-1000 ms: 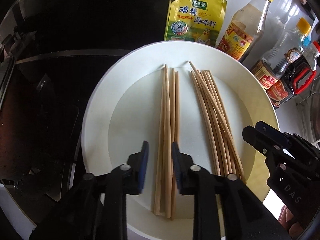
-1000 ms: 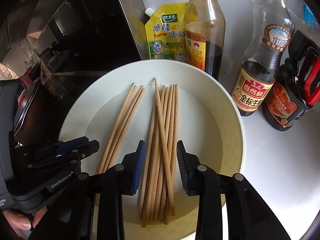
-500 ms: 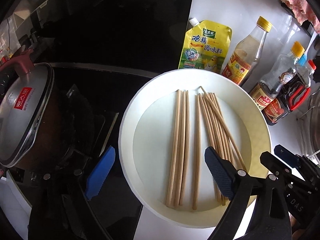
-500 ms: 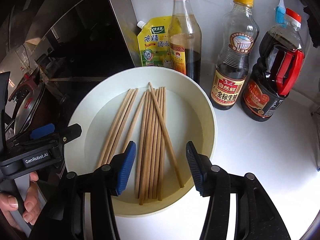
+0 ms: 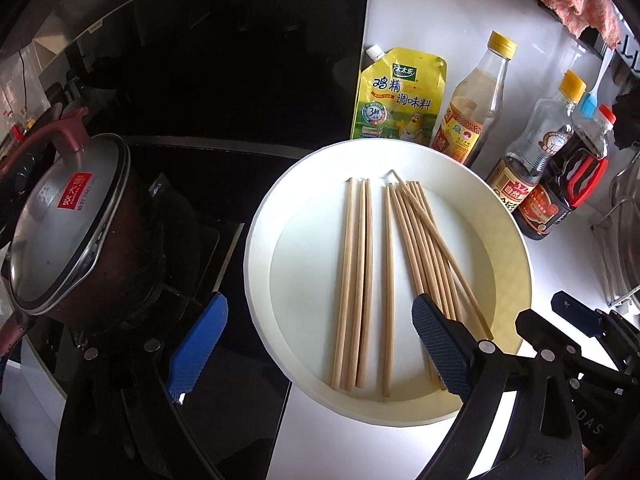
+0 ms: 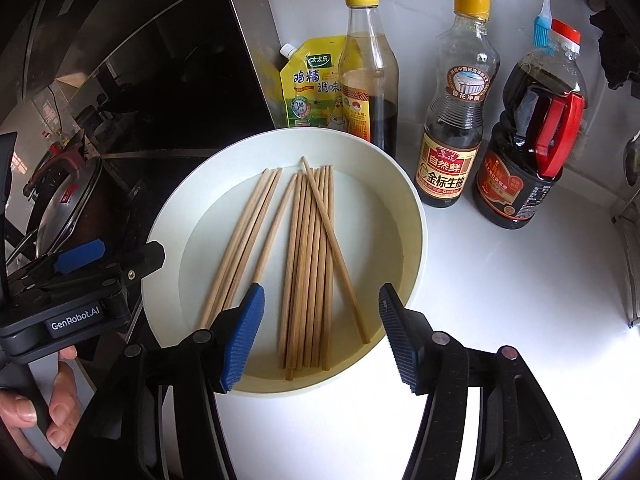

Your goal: Organize utensils

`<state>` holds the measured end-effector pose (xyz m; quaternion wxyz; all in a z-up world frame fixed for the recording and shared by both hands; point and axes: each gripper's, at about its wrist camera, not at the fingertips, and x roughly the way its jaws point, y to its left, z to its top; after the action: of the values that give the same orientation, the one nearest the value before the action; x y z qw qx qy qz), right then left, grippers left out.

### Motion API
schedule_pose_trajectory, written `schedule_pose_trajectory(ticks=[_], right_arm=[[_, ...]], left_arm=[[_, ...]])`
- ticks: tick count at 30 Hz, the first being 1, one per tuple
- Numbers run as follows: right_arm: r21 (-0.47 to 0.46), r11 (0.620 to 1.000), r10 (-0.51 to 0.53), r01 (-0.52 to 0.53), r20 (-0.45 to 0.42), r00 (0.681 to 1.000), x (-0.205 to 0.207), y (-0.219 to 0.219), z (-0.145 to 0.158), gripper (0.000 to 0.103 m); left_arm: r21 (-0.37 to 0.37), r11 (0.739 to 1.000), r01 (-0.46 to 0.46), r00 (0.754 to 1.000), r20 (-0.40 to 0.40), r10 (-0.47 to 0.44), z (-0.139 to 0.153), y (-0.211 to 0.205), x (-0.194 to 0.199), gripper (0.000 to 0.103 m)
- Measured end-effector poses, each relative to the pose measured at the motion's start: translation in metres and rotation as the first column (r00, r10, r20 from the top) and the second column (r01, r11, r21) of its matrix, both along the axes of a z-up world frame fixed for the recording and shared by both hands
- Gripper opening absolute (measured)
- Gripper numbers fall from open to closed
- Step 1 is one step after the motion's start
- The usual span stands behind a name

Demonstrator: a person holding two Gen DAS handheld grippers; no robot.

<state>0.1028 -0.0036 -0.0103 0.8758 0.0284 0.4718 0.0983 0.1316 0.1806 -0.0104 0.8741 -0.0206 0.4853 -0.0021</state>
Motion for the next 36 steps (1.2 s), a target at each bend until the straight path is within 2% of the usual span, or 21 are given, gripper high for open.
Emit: schedule_pose_trajectory(ticks=[20, 36], right_arm=[[-0.005, 1.000, 0.001, -0.001, 0.012, 1.000, -0.010, 0.000, 0.004, 0.065], [-0.026, 1.000, -0.010, 0.011, 0.003, 1.000, -0.013, 0.000, 0.004, 0.065]], left_arm=[[0.030, 1.000, 0.004, 0.999, 0.033, -0.005, 0.010, -0.001, -0.015, 0.096], [0.053, 0.999, 0.006, 0.999, 0.040, -0.008, 0.009, -0.004, -0.017, 0.096]])
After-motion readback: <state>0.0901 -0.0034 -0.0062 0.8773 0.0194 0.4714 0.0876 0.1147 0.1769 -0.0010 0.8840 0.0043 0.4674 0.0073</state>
